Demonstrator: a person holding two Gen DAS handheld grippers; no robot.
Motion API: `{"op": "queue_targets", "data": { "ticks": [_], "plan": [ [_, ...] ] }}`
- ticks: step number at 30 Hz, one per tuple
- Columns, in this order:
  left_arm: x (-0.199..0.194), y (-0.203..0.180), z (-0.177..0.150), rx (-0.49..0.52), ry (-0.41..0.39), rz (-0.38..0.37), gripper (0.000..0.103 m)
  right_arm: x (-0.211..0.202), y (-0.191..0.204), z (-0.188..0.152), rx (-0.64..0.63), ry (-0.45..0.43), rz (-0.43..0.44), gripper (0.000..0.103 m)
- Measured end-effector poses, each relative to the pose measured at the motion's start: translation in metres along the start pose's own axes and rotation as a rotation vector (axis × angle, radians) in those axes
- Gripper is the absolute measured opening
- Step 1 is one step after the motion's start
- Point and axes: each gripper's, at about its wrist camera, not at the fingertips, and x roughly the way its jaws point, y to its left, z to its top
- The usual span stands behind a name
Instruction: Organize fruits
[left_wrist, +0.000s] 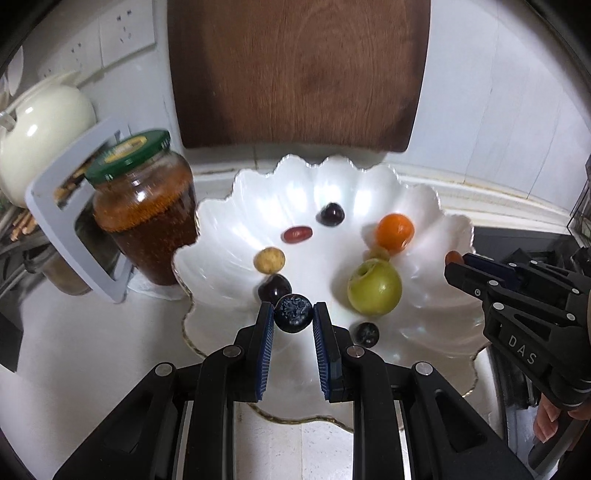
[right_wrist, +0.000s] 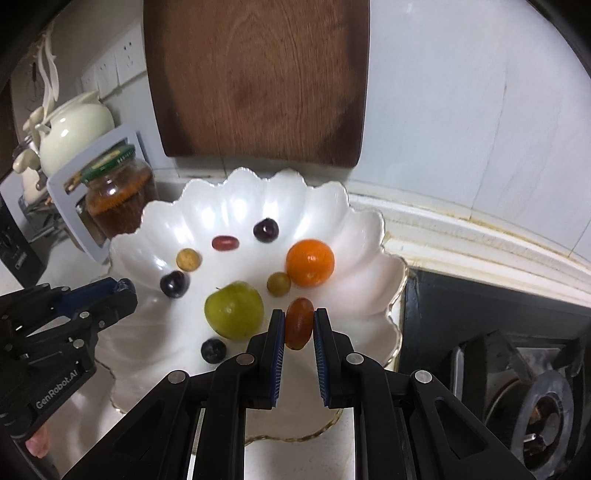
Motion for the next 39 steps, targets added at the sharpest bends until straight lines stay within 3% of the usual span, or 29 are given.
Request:
{"op": "queue_targets", "data": {
  "ticks": [4, 8, 11, 16, 19, 28, 39],
  "plan": [
    [0.007, 0.002, 0.0, -0.009, 0.018, 0.005, 0.023, 0.006, 0.001, 0.0, -0.001, 0.027, -0.002, 0.017],
    [0.005, 0.003, -0.001, -0.014, 0.011, 0.011, 0.039, 0.005, 0.002, 0.0, 0.005, 0.031, -0.015, 0.019],
    [-0.003, 0.004, -0.002, -0.014, -0.01, 0.025, 0.043, 0.001, 0.002, -0.001, 0.015, 0.023, -0.031, 0.033],
    [-0.021, 0.01, -0.005, -0.022, -0.042, 0.05, 0.055, -0.015, 0.004, -0.004, 0.022, 0.001, -0.051, 0.038],
    [-0.036, 0.011, -0.007, -0.03, -0.067, 0.055, 0.059, -0.03, 0.005, -0.008, 0.025, -0.03, -0.075, 0.052],
    [-0.102, 0.008, -0.026, -0.035, -0.179, 0.092, 0.073, -0.093, 0.009, -0.03, 0.027, -0.143, -0.107, 0.07],
    [-0.183, -0.026, -0.075, -0.035, -0.287, 0.112, 0.087, -0.179, 0.008, -0.078, 0.015, -0.261, -0.135, 0.079]
  ]
}}
